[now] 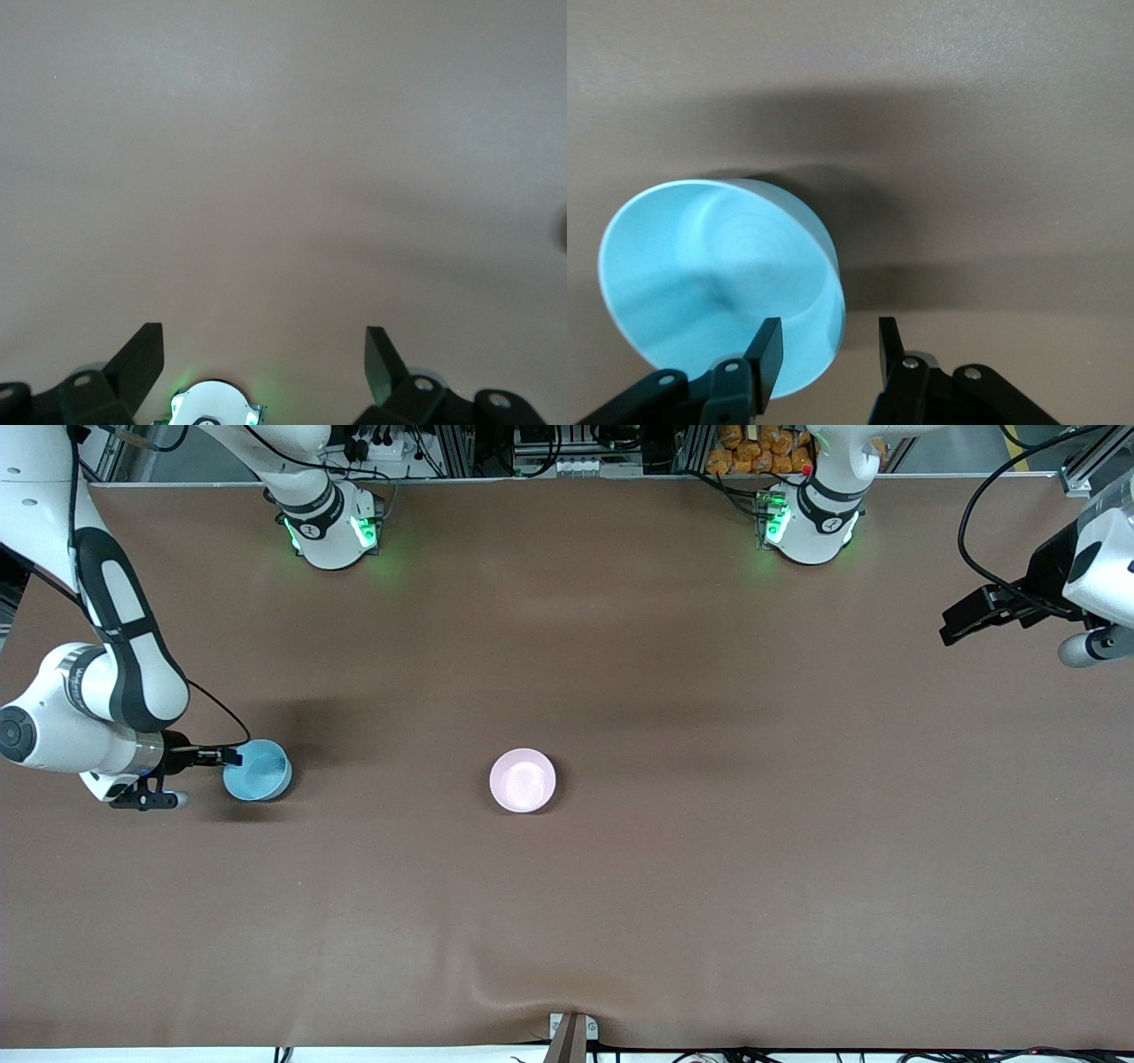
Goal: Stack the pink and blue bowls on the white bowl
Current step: 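Grasp the blue bowl's rim with the right gripper and lift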
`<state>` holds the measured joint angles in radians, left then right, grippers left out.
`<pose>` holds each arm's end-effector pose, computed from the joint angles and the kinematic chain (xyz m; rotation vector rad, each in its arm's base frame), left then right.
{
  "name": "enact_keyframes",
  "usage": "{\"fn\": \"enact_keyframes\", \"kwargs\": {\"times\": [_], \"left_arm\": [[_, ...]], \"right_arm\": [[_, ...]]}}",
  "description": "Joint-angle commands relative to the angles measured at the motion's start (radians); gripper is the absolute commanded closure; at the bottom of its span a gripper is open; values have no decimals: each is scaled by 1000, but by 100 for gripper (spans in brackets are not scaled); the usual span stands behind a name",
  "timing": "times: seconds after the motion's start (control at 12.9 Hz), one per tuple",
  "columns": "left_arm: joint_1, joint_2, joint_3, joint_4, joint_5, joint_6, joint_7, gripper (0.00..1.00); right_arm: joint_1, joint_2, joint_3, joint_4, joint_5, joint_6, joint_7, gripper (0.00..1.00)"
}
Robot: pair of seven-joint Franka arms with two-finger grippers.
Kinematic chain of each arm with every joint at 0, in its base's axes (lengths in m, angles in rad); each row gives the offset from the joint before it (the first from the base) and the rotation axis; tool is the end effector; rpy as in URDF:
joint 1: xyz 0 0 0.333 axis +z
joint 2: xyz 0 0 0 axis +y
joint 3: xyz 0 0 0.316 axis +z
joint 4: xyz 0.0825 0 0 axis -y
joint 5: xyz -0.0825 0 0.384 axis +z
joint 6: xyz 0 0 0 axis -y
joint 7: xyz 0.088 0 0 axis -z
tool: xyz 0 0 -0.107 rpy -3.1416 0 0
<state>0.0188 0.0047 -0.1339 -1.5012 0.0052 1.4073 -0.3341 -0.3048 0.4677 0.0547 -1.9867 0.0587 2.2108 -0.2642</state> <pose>0.5354 -0.0611 0.6407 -3.0930 -0.3409 0.1480 0.5655 -0.1428 0.2088 -2.9961 0.0443 0.3283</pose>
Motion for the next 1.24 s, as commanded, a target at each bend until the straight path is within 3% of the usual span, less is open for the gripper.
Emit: {"fn": "enact_keyframes", "kwargs": {"times": [0.0, 0.15, 0.31, 0.62, 0.77, 1.16], "left_arm": [[3, -20, 0, -33, 47, 47, 76, 0], [32, -17, 0, -56, 45, 114, 102, 0], [36, -17, -1, -82, 42, 168, 107, 0], [35, -18, -1, -82, 38, 168, 107, 0], [35, -40, -6, -94, 33, 160, 107, 0], [35, -54, -10, -97, 32, 145, 109, 0]], "right_arm": [[-20, 11, 17, -11, 18, 32, -26, 79], [-17, 12, 17, -9, 18, 30, -24, 100], [-13, 8, 24, 0, 23, -3, -6, 100], [16, -18, 39, 196, 128, -336, 2, 100], [59, -44, 40, 204, 186, -364, 16, 100], [372, -55, 42, 259, 214, -297, 571, 100]]}}
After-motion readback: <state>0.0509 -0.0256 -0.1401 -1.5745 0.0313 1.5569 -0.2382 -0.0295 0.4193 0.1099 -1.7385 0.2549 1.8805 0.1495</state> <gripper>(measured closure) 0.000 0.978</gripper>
